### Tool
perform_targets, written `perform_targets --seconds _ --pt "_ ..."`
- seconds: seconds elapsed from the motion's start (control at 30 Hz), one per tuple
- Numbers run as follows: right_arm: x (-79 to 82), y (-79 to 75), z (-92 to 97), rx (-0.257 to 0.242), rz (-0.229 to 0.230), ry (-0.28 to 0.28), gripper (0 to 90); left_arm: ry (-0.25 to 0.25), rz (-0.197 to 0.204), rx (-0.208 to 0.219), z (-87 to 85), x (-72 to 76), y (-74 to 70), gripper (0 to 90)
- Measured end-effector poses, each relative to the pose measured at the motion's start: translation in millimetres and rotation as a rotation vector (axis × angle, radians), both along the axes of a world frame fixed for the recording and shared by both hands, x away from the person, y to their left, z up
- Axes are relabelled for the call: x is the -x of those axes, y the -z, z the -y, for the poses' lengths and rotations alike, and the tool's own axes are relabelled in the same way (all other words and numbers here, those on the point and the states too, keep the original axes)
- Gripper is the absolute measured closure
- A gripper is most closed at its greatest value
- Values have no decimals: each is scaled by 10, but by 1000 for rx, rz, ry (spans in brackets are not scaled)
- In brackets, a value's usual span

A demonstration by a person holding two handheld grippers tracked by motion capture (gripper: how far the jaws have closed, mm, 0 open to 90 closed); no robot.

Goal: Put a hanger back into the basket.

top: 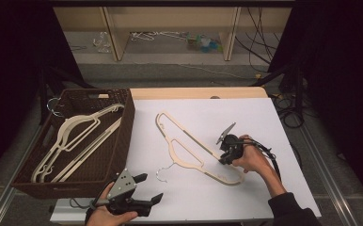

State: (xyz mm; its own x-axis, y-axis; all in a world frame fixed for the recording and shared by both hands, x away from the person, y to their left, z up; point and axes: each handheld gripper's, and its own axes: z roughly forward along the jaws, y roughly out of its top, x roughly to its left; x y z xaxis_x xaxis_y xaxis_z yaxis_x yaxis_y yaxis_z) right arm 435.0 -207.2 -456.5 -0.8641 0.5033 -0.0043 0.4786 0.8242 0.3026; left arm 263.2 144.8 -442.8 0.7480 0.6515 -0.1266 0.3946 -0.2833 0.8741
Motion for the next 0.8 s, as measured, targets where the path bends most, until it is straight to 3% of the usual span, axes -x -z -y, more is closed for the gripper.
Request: perform_targets --seconds 0.03,0.37,0.57,0.73,0.8 --pt "36 -13 34 18 -24 -20 771 0 0 0 2 1 -2 182" --pt "-9 -11 -26 48 -81 43 729 7 -4 -11 20 -9 17 184" --pt "13 -34 -100 112 -62 10 759 15 -3 -9 32 -19 30 188" --pt "20 -91 -67 132 -45 -27 795 13 -2 -26 64 -78 53 194" --pt "37 -145 -48 112 -50 -50 795 19 9 -54 85 -127 72 199"
